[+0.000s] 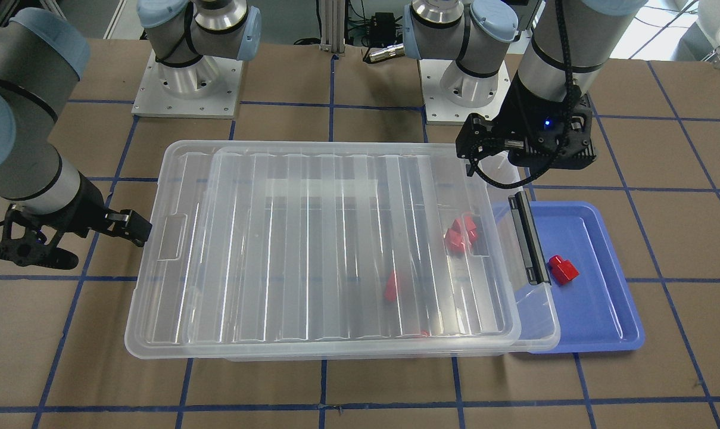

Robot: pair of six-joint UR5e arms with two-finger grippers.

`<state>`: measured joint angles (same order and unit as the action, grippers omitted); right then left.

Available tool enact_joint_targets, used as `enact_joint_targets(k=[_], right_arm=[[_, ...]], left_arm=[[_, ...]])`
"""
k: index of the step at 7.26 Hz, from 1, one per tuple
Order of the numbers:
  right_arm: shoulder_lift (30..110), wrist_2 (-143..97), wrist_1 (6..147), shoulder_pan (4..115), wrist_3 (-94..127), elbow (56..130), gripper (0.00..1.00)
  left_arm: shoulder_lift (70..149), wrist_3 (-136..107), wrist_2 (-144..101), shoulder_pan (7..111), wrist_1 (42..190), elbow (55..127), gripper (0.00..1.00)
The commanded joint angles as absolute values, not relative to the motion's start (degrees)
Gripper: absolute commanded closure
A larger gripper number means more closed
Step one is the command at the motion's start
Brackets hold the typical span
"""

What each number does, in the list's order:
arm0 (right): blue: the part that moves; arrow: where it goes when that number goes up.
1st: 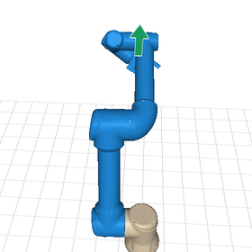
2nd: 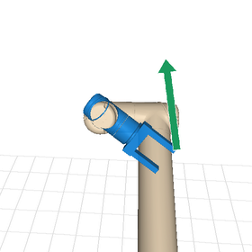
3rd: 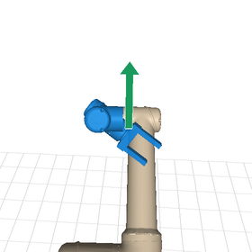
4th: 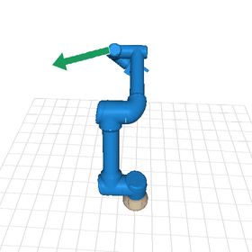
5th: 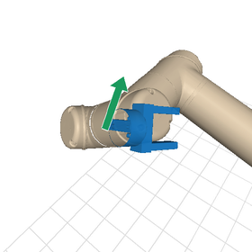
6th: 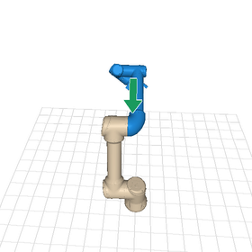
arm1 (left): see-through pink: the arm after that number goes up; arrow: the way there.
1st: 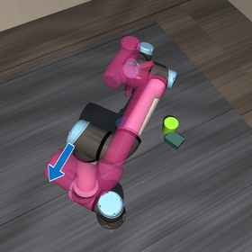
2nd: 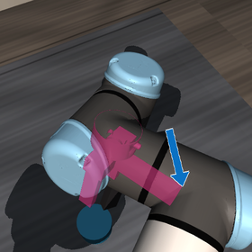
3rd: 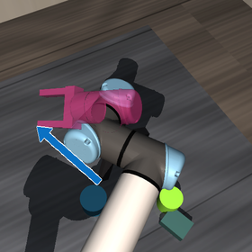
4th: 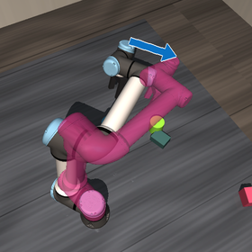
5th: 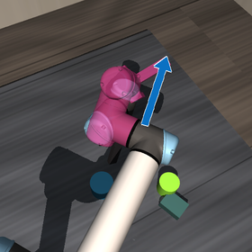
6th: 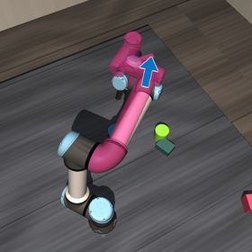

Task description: Place red block in blue tray from box

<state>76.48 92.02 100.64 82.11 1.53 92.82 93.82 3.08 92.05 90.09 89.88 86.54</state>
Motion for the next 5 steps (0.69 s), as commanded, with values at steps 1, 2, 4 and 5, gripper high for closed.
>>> enact_joint_targets(k=[1, 2, 4, 5], right_arm=[[76.3, 92.0, 100.7, 85.2, 6.1, 92.8, 0.00], [76.3, 92.0, 100.9, 85.7, 6.2, 92.8, 0.00], [76.3, 92.0, 100.9, 86.0, 6.2, 92.8, 0.00], [76.2, 92.0, 100.9, 86.0, 6.2, 92.8, 0.00]], left_arm=[[93.8, 3.3, 92.6, 89.9, 89.6, 86.0, 0.00], [93.0, 3.3, 92.8, 90.0, 89.6, 86.0, 0.00], [93.9, 3.3, 92.6, 89.9, 89.6, 86.0, 0.00], [94.5, 3.3, 92.5, 90.0, 89.5, 86.0, 0.00]])
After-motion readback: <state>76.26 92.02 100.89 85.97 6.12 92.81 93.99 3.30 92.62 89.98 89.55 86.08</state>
